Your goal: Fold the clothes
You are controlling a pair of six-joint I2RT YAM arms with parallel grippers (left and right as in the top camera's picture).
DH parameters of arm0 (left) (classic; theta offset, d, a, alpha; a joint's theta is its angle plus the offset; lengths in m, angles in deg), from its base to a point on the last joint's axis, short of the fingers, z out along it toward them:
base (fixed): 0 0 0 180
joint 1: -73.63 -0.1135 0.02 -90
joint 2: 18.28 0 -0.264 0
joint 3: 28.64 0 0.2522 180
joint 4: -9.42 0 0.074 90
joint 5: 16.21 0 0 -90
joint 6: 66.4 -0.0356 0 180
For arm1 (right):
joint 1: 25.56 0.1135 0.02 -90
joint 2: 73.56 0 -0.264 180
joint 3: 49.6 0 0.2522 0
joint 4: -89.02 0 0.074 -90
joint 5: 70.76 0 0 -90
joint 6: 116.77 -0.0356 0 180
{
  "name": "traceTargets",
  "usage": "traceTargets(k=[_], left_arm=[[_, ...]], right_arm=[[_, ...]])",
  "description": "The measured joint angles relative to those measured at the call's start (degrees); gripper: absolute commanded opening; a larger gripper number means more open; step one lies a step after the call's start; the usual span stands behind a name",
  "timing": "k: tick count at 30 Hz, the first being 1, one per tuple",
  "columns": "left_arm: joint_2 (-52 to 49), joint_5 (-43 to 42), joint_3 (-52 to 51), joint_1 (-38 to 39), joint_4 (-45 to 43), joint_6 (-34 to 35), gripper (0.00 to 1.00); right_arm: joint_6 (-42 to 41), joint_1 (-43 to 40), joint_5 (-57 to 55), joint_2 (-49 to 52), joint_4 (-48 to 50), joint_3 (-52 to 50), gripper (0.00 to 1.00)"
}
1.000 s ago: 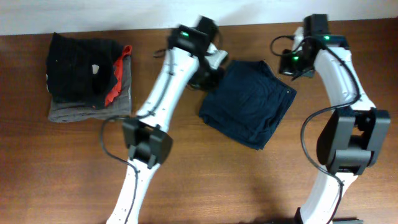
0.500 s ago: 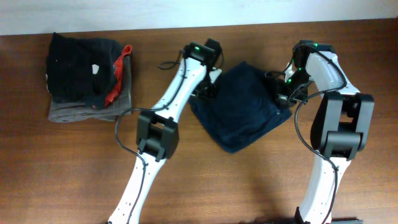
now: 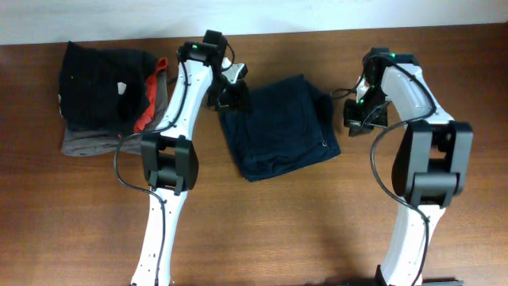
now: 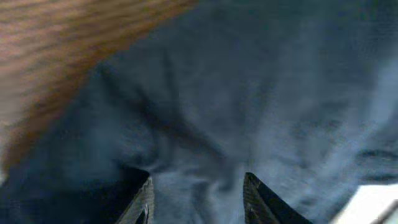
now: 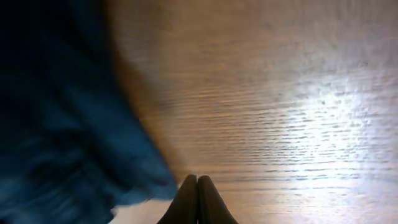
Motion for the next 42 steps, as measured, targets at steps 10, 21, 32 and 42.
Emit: traceTargets(k=[10,21,32,42], left_arm=[[11.9,-1.0,0.0,-0.5,0.5,0.0,0.98],[20.2,5.7,-1.9,-2.8,13.4,-3.1,0.99],[19.9,6.5,-21.7,-2.9,8.3,4.3,0.99],[21.9,0.1,-44.4,-2.9,-13.6,15.6,0.99]], right_arm=[[12.0,5.8,13.3,-4.1,6.2,0.0,0.04],[4.6,11.2,2.5,-1.8,12.7,-5.9,0.04],[3.7,11.1,2.2,-1.6,15.4,-10.4,0.04],[3.8,11.1,2.3,-1.9,15.6,-10.8,0.04]])
